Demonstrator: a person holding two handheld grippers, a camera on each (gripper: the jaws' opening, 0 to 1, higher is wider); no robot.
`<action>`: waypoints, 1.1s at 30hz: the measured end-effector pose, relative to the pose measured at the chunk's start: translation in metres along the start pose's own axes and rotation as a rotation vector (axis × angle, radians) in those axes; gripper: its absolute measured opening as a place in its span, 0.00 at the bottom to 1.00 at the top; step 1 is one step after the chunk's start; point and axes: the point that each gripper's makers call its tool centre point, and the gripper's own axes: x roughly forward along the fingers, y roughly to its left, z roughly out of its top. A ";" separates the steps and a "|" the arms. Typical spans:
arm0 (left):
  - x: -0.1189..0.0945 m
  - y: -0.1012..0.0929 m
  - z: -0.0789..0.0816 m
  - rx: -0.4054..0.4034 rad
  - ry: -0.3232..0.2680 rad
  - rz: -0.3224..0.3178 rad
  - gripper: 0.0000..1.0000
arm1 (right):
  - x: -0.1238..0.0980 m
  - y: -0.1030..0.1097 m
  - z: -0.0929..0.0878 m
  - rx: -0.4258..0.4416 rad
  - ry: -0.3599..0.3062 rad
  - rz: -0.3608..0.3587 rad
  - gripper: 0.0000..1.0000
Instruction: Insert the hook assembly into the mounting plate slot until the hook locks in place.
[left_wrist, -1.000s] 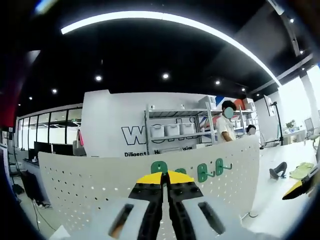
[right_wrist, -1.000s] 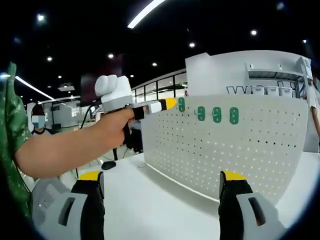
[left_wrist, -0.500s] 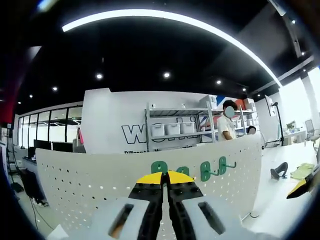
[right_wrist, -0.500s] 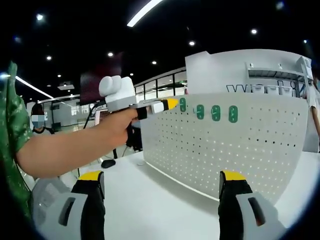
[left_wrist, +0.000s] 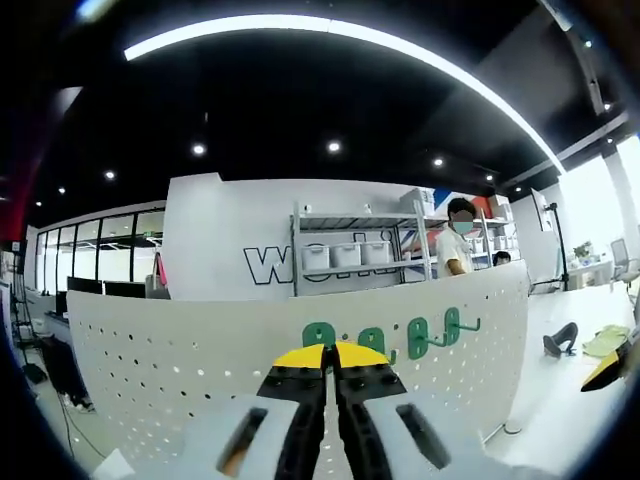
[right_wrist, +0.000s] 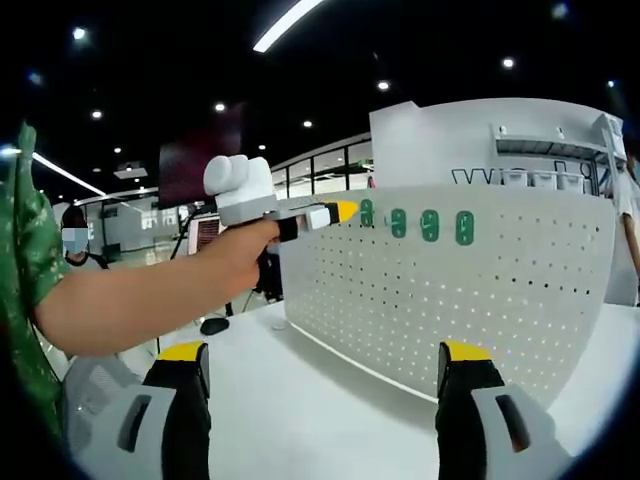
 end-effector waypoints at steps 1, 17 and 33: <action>0.001 0.000 -0.001 -0.002 0.001 -0.002 0.02 | 0.000 0.000 0.000 0.001 0.000 0.000 0.97; 0.006 0.001 -0.005 -0.002 0.005 -0.002 0.02 | 0.001 -0.002 -0.002 0.001 0.006 -0.002 0.96; 0.010 0.003 -0.006 0.005 0.010 0.000 0.02 | 0.001 -0.005 -0.002 0.000 0.008 -0.010 0.96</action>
